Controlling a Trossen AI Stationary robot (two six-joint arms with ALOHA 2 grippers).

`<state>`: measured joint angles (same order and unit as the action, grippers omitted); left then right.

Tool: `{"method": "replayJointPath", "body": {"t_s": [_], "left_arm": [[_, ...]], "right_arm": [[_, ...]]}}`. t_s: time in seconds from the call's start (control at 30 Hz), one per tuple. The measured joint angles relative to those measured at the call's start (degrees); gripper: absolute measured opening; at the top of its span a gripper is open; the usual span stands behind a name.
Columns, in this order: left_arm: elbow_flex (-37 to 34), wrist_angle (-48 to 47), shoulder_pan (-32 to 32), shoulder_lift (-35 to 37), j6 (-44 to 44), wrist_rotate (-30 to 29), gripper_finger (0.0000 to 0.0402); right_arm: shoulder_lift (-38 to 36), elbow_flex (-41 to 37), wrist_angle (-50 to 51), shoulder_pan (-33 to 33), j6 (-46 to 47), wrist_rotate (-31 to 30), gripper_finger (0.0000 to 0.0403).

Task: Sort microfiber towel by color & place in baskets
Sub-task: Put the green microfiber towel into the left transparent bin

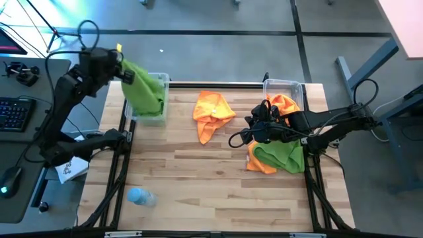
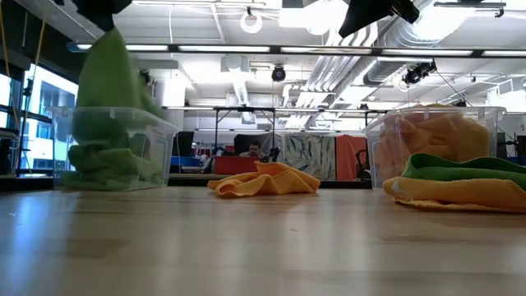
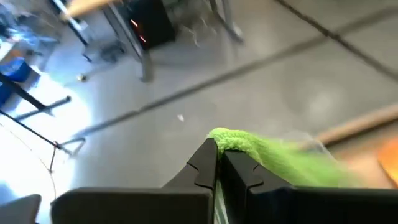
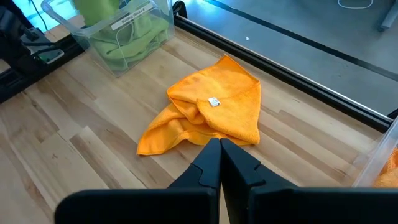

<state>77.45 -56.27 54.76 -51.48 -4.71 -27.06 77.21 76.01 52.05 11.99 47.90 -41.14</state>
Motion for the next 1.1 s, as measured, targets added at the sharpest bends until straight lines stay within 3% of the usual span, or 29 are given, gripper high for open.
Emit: {"method": "replayJointPath", "body": {"t_s": [0.13,0.4,0.53,0.7,0.77,0.87,0.97,1.03,1.1], "left_arm": [[0.0,-3.6,-0.1,-1.6,1.2,9.6,0.0000],[0.0,-4.6,-2.3,-1.6,1.4,10.5,0.0000],[-2.7,-4.8,-2.3,-1.1,-3.9,5.4,0.0000],[-11.0,4.7,-3.8,1.7,-9.4,-4.2,0.0000],[-13.2,7.0,-4.9,3.0,-11.3,-4.8,0.0000],[-14.4,8.0,-5.5,4.8,-11.8,2.7,0.0000],[-17.6,9.0,-5.2,4.9,-13.9,22.1,0.0000],[-20.8,9.8,-5.4,3.7,-17.4,26.8,0.0000],[-24.0,9.6,-5.9,1.4,-19.6,27.0,0.0000]], "right_arm": [[0.0,0.0,0.1,0.0,-0.4,-0.5,0.0000],[0.0,0.0,0.4,0.0,-0.4,-0.5,0.0000],[0.0,0.0,0.4,0.0,-1.1,-0.5,0.0000],[0.0,0.0,0.4,0.0,-1.9,-0.6,0.0000],[0.0,0.0,0.4,0.0,-1.9,-0.6,0.0000],[0.0,0.0,0.4,0.0,-1.6,-0.6,0.0000],[0.0,0.0,0.4,0.0,-1.6,-0.6,0.0000],[0.0,0.0,0.4,0.0,-1.5,-0.6,0.0000],[0.0,0.0,-0.1,0.0,-1.4,-0.6,0.0000]]}}
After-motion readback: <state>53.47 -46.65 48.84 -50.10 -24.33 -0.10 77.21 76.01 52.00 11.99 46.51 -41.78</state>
